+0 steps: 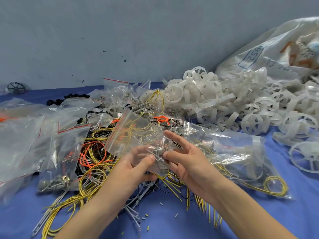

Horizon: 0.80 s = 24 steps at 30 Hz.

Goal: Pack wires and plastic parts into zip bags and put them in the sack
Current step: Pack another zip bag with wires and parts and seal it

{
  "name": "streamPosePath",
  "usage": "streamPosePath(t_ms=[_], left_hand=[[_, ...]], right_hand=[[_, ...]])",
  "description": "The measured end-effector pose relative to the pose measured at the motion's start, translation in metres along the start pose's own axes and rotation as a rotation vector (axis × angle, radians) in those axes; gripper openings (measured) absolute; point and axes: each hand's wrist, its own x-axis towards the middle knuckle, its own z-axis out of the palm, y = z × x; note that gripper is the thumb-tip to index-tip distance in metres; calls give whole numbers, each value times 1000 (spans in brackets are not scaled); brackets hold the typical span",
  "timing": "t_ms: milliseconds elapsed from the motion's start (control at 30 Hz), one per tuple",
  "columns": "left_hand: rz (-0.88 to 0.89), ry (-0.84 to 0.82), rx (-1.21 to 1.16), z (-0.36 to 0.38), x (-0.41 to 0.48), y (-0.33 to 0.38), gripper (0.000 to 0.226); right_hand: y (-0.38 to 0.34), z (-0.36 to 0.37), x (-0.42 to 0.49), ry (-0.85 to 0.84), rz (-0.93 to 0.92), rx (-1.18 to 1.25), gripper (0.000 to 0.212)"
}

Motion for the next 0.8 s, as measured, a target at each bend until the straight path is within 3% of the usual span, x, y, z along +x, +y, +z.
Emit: streamPosePath(t_ms=[200,400,500,567,667,800], left_hand=[[-46,2,-97,0,0,4,20],[-126,-35,-270,3,1,6,37],[-168,-39,-395,1,1,9,39],[-195,-5,-476,1,1,9,36],[-203,-3,-511,3,0,10,20],[-228,-11,-551,4,1,9,20]], right_hand=[[-2,4,-3,28,-87,-308,45],[-4,12,-7,103,-339,-750,32],[-14,2,-8,190,-627,-1165,29],[-21,-9,-8,248,-746,-1474,38],[-27,-21,-7,313,-672,-1765,54],[-30,-27,-8,290,-544,-2014,63]])
